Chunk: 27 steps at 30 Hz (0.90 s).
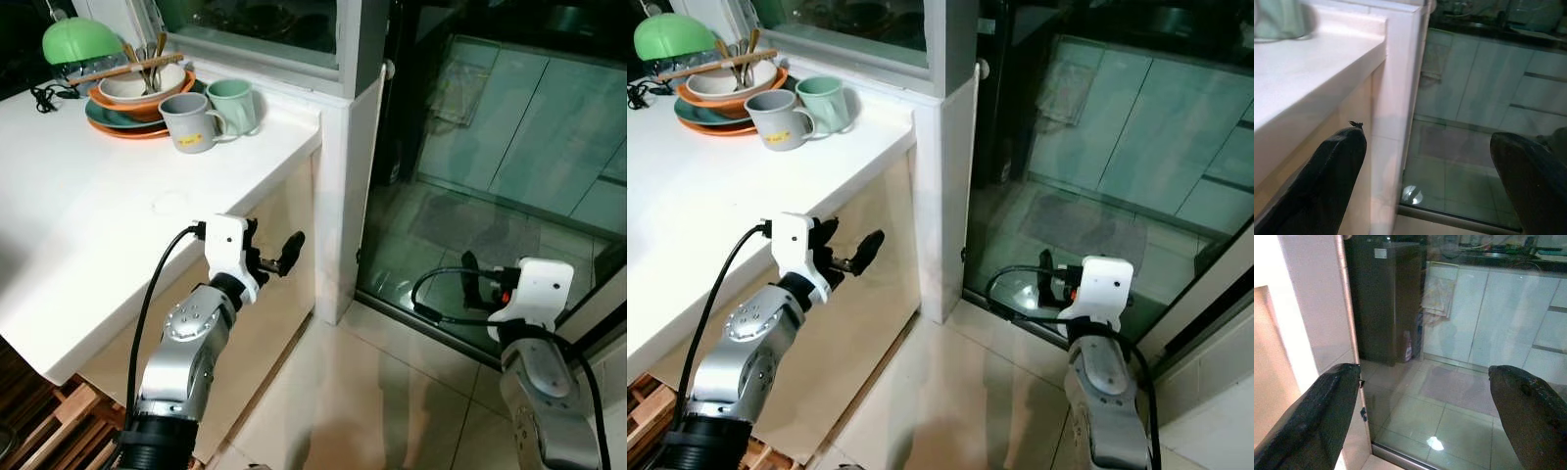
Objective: Restocking fridge
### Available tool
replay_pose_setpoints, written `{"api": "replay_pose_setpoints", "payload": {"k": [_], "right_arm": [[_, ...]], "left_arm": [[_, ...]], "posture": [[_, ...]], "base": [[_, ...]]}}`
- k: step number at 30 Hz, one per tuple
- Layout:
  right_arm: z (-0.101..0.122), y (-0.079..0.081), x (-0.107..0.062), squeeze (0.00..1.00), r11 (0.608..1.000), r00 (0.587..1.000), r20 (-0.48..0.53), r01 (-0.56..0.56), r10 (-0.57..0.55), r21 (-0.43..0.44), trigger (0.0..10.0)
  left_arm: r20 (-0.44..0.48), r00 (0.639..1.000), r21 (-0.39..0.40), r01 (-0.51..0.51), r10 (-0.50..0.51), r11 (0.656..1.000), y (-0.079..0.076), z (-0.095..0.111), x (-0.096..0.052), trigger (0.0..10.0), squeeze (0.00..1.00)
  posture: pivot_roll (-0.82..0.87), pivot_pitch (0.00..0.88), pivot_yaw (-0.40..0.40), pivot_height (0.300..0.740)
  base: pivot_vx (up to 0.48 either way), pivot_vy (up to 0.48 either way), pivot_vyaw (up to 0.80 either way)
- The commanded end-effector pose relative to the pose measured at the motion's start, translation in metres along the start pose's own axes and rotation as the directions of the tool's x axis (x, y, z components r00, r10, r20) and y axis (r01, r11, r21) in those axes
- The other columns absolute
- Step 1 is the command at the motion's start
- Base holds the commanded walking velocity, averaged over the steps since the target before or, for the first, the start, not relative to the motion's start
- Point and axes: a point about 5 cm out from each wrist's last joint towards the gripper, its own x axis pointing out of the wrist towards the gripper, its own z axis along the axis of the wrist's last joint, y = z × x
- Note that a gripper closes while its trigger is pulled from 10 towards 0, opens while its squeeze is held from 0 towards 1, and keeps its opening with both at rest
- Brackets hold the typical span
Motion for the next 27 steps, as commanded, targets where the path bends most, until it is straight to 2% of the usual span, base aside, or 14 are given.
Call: {"api": "replay_pose_setpoints", "payload": {"k": [1,7,10,13,22,27], "right_arm": [[0.000,-0.002,0.004,0.00,1.000,1.000,-0.003,0.015,-0.015,0.012,10.0],[0.001,-0.001,0.006,0.00,0.999,1.000,-0.004,0.018,-0.018,0.030,10.0],[-0.003,0.003,0.004,0.00,0.999,1.000,-0.023,-0.017,0.018,0.027,10.0],[-0.002,0.004,0.003,0.00,0.999,0.999,-0.017,-0.038,0.039,0.021,10.0],[-0.003,0.003,0.003,0.00,0.999,0.999,-0.019,-0.043,0.043,0.015,10.0],[-0.004,0.004,0.003,0.00,0.998,0.998,-0.022,-0.061,0.062,0.017,10.0]], "left_arm": [[0.013,1.000,0.030,0.026,-0.026,0.999,-0.002,0.005,0.003,10.0,0.00],[0.026,0.999,0.042,0.034,-0.035,0.999,-0.003,0.009,0.007,10.0,0.00],[0.030,0.998,0.036,0.045,-0.046,0.998,-0.007,0.009,0.005,10.0,0.00],[0.033,0.998,0.026,0.053,-0.054,0.998,-0.009,0.007,0.001,10.0,0.00],[0.053,0.996,0.014,0.064,-0.065,0.998,-0.012,0.009,0.000,10.0,0.00],[0.039,0.999,0.019,0.035,-0.035,0.999,-0.009,0.006,0.000,10.0,0.00]], "posture": [[-0.10,0.000,0.079,0.736],[-0.09,0.000,0.082,0.736],[-0.08,0.000,0.070,0.736],[-0.08,0.000,0.067,0.736],[-0.09,0.000,0.070,0.736],[-0.09,0.000,0.070,0.736]], "base": [[0.000,0.000,0.00],[0.000,0.000,0.00],[0.000,0.000,0.00],[0.000,0.000,0.80],[0.000,-0.480,0.73],[0.000,-0.480,0.64]]}}
